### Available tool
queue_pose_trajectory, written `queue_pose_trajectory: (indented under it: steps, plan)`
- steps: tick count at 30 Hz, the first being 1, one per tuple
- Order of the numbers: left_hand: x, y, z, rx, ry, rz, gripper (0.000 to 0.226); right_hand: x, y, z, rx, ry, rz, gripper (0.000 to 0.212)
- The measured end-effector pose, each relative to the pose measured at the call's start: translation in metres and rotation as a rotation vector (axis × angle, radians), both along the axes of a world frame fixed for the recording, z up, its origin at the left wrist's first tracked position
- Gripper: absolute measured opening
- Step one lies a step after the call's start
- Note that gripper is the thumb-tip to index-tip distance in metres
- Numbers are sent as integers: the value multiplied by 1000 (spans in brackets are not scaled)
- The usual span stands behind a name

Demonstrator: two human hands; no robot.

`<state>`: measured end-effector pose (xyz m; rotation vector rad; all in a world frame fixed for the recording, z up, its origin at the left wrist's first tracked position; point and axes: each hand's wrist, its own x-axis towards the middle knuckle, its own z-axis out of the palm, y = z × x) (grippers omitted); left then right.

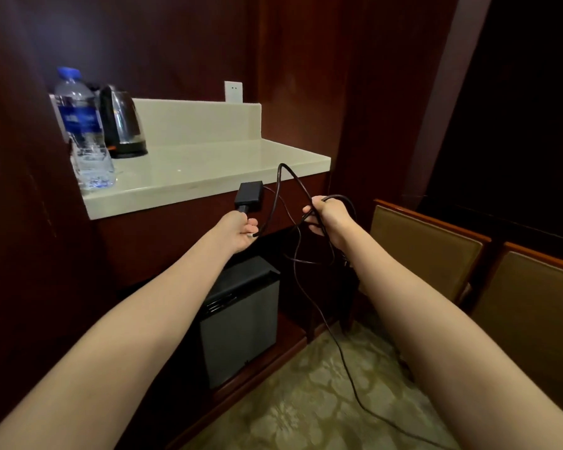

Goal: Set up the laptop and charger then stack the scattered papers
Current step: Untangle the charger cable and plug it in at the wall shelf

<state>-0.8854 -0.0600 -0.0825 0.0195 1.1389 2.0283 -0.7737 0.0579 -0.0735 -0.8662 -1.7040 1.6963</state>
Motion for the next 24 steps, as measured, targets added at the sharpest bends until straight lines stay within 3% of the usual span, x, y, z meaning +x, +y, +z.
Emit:
queue_pose_trajectory:
  steps: [4,7,12,24]
  plan:
    - [-33,19,18,-41,81,-55,37,-29,30,19,120,43,37,25]
    - [-56,34,26,-98,242,-84,39,-55,41,24,188,47,61,27]
    - [-93,54,46,-165,396,-73,37,-99,54,25,169,33,50,25]
    - [-242,92,76,-179,479,18,36,-220,86,62,274,54,44,27]
